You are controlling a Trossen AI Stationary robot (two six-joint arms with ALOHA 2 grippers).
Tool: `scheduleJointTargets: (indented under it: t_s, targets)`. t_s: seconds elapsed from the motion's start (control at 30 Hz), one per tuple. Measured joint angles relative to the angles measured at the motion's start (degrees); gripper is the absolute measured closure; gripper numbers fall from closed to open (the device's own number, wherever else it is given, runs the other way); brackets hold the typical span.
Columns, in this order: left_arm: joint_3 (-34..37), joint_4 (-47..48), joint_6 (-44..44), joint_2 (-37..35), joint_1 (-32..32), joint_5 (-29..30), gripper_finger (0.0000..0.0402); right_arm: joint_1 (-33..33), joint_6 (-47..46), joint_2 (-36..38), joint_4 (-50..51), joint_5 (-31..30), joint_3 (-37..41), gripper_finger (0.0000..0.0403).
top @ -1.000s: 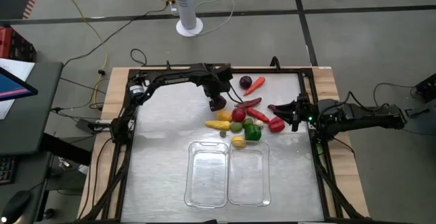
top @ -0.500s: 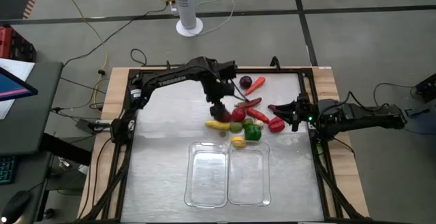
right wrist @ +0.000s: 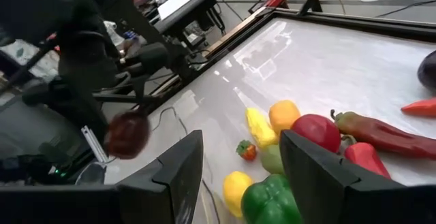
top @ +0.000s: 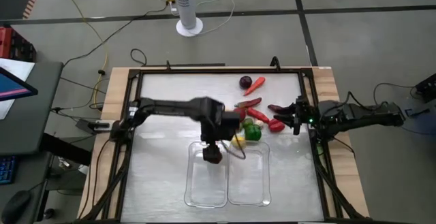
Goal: Sort produce into baskets
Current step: Put the apple into the left transparent bin, then put the corn into the right transparent bin
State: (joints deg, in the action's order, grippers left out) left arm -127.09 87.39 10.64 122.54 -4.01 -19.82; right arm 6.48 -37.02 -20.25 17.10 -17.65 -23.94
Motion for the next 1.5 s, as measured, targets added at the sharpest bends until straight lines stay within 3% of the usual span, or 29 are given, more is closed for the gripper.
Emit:
scheduleJointTargets:
  t_s: [0.07,0.17,0.43,0.53,0.73,0.97,1.27,1.5]
  targets:
    - [0.0,0.0,3.7,0.0,-1.6,6.0,0.0151,0.4,0.0,0.0,0.0,0.0,0.0,0.0182]
    - [0.0,0.0,8.0,0.0,-2.9,10.0,0.0139,0.7,0.1,0.0,0.0,0.2,0.0,0.0182]
    - [0.0,-0.3,11.3,0.0,-3.2,9.8,0.0087,0.7,-0.7,0.0,0.0,0.5,0.0,0.0182]
    - [-0.6,-0.6,10.3,0.0,-1.4,9.2,0.0078,0.7,-1.4,0.0,0.0,1.2,0.0,0.0182]
    - [-1.6,-3.9,8.5,0.0,4.8,14.1,0.0081,0.5,-1.5,0.0,0.0,1.2,0.0,0.0182]
    - [0.1,-13.4,-0.7,0.3,12.2,17.9,0.0081,0.5,-1.5,-0.1,0.0,1.2,0.0,0.0182]
    - [12.3,-20.1,-9.7,0.4,17.5,13.1,0.0082,0.5,-2.2,-0.1,0.3,-0.4,0.0,0.0182]
    - [21.7,-23.1,-14.4,0.2,17.0,14.7,0.0082,0.5,-3.5,-0.1,0.7,-0.5,0.0,0.0182]
